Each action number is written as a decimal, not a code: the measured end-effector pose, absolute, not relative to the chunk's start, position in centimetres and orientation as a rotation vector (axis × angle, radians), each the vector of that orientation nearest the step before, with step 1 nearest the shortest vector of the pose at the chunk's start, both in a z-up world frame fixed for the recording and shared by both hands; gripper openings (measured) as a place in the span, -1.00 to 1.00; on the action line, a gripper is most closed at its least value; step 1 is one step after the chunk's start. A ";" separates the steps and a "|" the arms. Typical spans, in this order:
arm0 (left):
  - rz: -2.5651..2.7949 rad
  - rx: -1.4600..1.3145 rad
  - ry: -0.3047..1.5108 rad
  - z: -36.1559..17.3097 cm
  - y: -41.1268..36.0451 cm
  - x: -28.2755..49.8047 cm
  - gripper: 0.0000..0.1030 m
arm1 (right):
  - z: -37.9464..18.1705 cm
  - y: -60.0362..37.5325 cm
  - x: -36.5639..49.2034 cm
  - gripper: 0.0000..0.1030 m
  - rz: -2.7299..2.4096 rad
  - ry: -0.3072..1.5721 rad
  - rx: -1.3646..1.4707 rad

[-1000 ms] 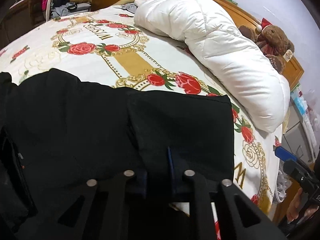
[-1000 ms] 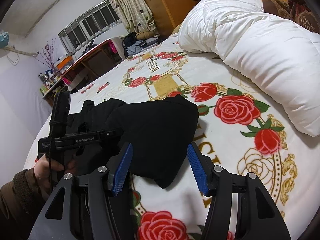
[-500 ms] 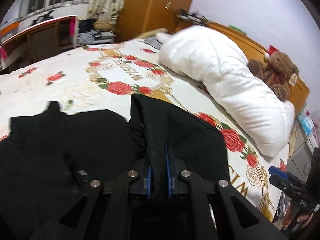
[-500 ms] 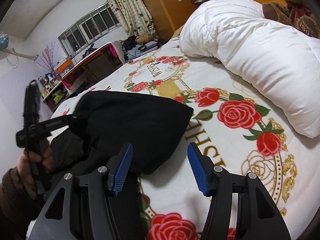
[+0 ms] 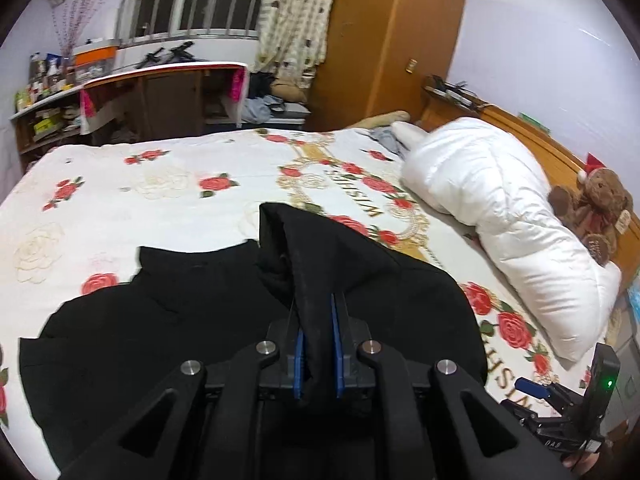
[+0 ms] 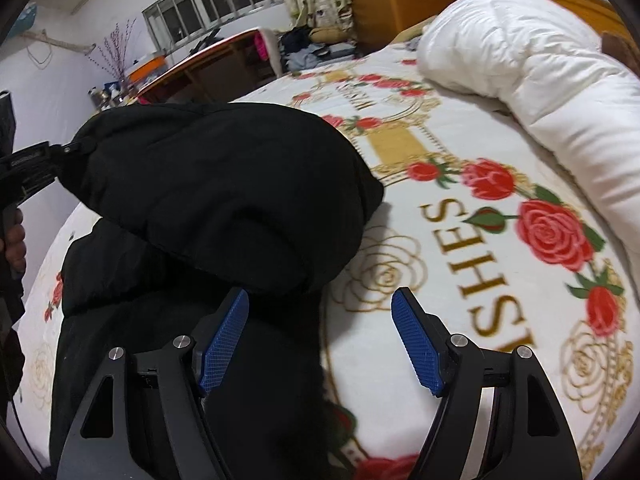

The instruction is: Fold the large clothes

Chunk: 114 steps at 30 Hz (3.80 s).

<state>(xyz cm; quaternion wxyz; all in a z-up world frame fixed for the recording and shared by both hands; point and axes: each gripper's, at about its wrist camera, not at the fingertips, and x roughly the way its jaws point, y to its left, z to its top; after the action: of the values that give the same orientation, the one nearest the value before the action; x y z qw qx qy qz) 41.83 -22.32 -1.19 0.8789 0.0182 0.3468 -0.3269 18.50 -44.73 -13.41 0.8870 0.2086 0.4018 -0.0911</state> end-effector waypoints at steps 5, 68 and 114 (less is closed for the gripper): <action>-0.609 0.010 0.713 -2.2 -18.8 42.6 -0.77 | -14.1 -45.0 19.7 0.44 -0.166 0.833 0.435; -0.440 -0.331 0.951 -10.8 -7.8 42.4 -0.78 | -16.9 -44.8 25.8 0.45 -0.070 0.905 0.413; -0.304 0.071 1.060 -16.0 -12.4 47.6 0.41 | -19.6 -37.8 36.9 0.44 0.017 1.040 0.143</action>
<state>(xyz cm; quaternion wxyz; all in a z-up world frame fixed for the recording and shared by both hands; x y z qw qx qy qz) 47.63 -12.37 -16.04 0.8513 0.0338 0.5033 -0.1446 36.91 -37.77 -19.58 0.8654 0.0683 0.4963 0.0081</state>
